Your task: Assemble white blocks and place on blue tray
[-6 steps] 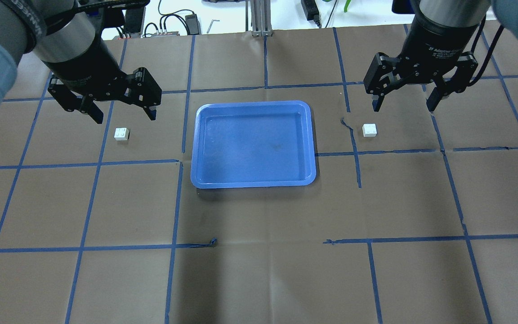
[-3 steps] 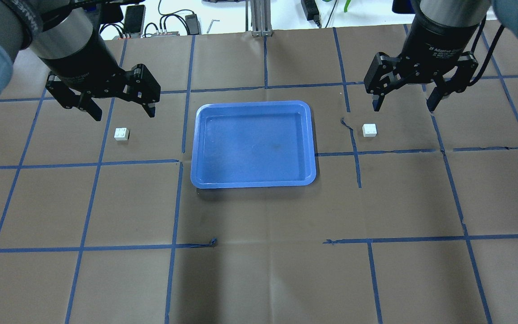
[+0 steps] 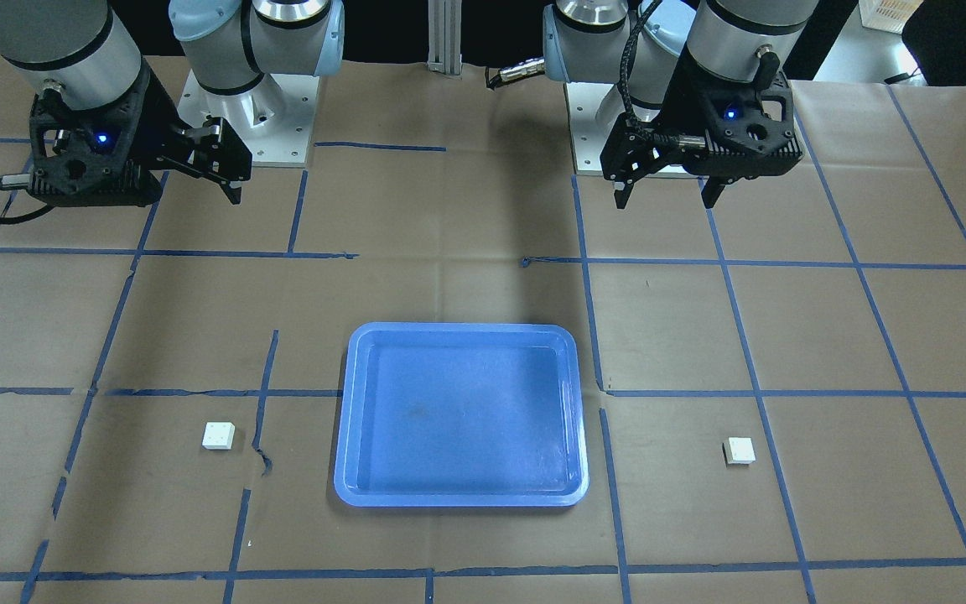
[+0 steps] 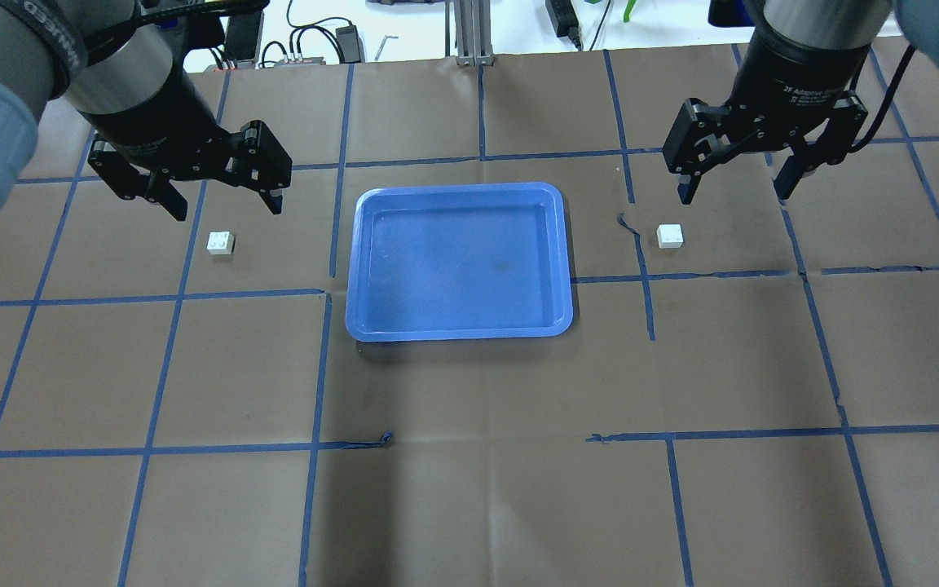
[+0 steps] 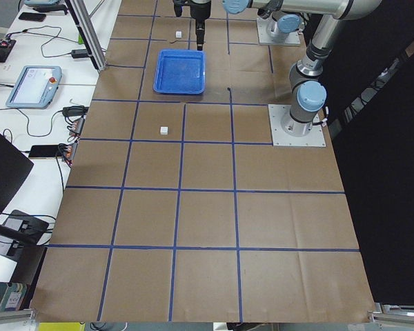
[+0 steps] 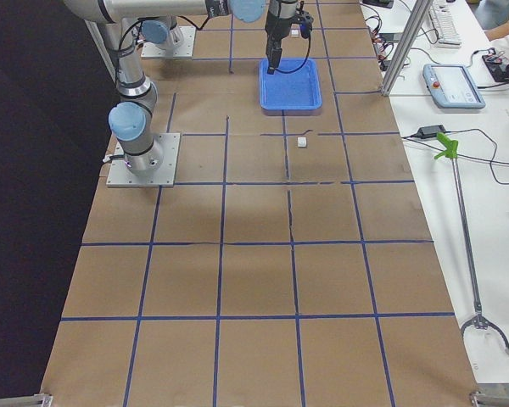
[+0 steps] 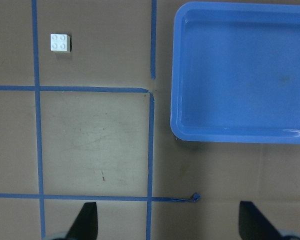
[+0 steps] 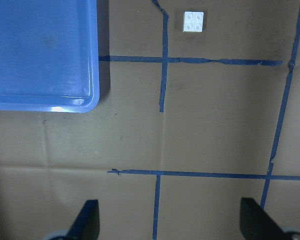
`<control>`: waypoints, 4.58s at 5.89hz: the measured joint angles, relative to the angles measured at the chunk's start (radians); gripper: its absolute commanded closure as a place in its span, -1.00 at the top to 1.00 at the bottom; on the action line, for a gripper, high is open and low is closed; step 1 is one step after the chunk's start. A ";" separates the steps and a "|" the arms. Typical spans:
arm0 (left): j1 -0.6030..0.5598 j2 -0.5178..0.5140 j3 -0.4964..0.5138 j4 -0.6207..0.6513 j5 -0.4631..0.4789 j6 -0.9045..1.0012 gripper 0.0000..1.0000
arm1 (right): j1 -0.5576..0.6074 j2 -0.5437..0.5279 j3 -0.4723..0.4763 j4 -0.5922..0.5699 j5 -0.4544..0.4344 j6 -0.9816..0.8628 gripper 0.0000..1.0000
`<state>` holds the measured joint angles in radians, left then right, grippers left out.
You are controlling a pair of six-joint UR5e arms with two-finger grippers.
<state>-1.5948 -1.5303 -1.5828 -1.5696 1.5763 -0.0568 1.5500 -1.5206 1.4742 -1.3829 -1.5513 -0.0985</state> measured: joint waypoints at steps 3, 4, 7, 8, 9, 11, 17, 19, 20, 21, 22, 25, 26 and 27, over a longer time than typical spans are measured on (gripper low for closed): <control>-0.002 0.001 -0.007 0.007 0.004 -0.001 0.99 | -0.006 0.022 0.001 -0.036 -0.003 -0.461 1.00; -0.002 0.000 -0.009 0.006 0.008 -0.001 0.99 | -0.016 0.025 0.001 -0.052 -0.007 -0.686 0.99; 0.007 -0.006 -0.013 -0.017 0.013 0.021 0.99 | -0.151 0.030 0.009 -0.121 -0.008 -1.438 0.99; 0.029 -0.024 -0.027 -0.014 0.012 0.078 0.98 | -0.192 0.047 0.011 -0.176 -0.002 -1.631 0.99; 0.073 -0.056 -0.047 0.003 0.010 0.126 0.98 | -0.210 0.072 0.012 -0.223 0.002 -1.743 0.99; 0.167 -0.187 -0.059 0.131 0.004 0.157 0.98 | -0.232 0.136 0.027 -0.247 0.117 -1.795 0.99; 0.279 -0.546 -0.050 0.525 0.009 0.253 0.92 | -0.354 0.342 0.321 -0.641 0.477 -1.864 0.99; 0.280 -0.594 -0.059 0.566 0.019 0.303 0.75 | -0.354 0.398 0.343 -0.676 0.484 -1.892 0.99; 0.280 -0.607 -0.055 0.570 0.037 0.309 0.50 | -0.354 0.418 0.351 -0.708 0.507 -1.894 0.99; 0.280 -0.615 -0.054 0.571 0.050 0.314 0.13 | -0.354 0.436 0.352 -0.736 0.535 -1.895 0.99; 0.280 -0.623 -0.050 0.571 0.054 0.319 -0.33 | -0.351 0.455 0.351 -0.761 0.546 -1.895 0.99; 0.281 -0.626 -0.038 0.572 0.054 0.337 -1.00 | -0.342 0.484 0.350 -0.796 0.564 -1.892 0.87; 0.278 -0.616 -0.038 0.569 0.054 0.342 -1.00 | -0.342 0.486 0.350 -0.797 0.569 -1.892 0.57; 0.258 -0.593 -0.037 0.558 0.052 0.333 -1.00 | -0.341 0.486 0.350 -0.797 0.572 -1.892 0.32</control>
<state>-1.3365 -2.1233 -1.6200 -1.0121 1.6279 0.2761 1.2087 -1.0348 1.8239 -2.1797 -0.9797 -1.9910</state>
